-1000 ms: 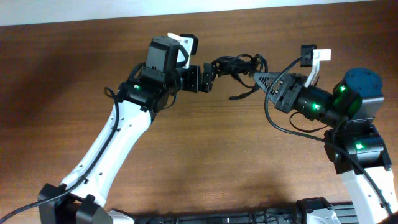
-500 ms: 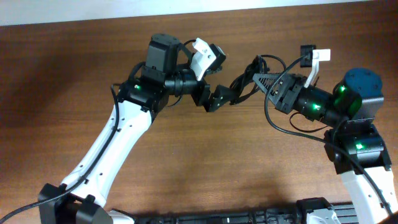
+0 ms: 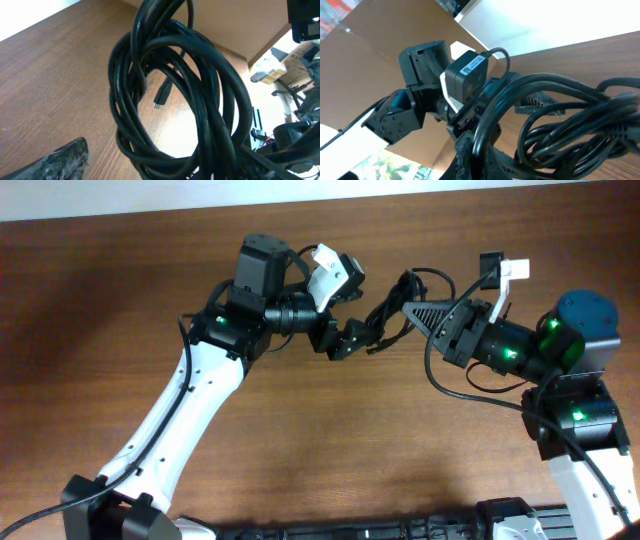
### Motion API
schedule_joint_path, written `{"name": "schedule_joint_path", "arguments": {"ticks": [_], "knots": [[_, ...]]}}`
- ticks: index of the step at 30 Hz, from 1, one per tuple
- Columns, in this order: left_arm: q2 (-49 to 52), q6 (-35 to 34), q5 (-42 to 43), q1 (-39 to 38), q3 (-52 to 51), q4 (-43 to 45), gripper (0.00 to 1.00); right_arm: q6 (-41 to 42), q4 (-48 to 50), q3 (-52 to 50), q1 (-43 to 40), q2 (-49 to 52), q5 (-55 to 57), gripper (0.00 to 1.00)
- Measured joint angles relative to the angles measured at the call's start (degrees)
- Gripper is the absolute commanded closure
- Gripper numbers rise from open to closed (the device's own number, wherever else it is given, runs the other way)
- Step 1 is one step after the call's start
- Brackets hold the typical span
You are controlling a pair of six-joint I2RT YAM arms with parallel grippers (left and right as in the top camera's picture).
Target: Untangle cables
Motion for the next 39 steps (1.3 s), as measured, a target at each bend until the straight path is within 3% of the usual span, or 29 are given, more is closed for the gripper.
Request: {"name": "schedule_joint_path", "arguments": {"ticks": [3,10,12,14,15,21,25,29,35,39], "knots": [[0.0,0.2,0.0,0.0,0.0,0.2,0.17,0.0,1.0,0.0,0.0,0.0,-1.4,0.96],[0.0,0.9,-1.2,0.0,0.0,1.2,0.69,0.0,1.9,0.0,0.0,0.0,-3.0,0.96],[0.0,0.6,-1.5,0.0,0.0,1.4,0.80,0.0,1.9,0.0,0.0,0.0,-3.0,0.96],[0.0,0.8,-1.7,0.0,0.0,1.4,0.99,0.0,1.9,0.0,0.0,0.0,-3.1,0.96],[0.0,0.8,-1.7,0.0,0.0,1.4,1.00,0.0,1.9,0.0,0.0,0.0,-3.1,0.96],[0.0,0.7,-1.7,0.0,0.0,1.4,0.79,-0.6,2.0,0.0,0.0,0.0,-3.2,0.96],[0.0,0.4,-0.1,0.0,0.0,1.4,0.47,-1.0,2.7,0.0,0.0,0.0,-2.9,0.96],[0.0,0.5,3.1,0.0,0.0,0.8,0.30,-1.2,4.8,0.0,0.0,0.0,-1.6,0.96],[0.0,0.6,8.5,0.0,0.0,-0.6,0.18,-1.9,4.8,0.0,0.0,0.1,0.1,0.96],[0.0,0.6,13.4,0.0,0.0,-0.6,0.18,-3.4,4.7,0.0,0.0,1.8,0.5,0.96]]}}
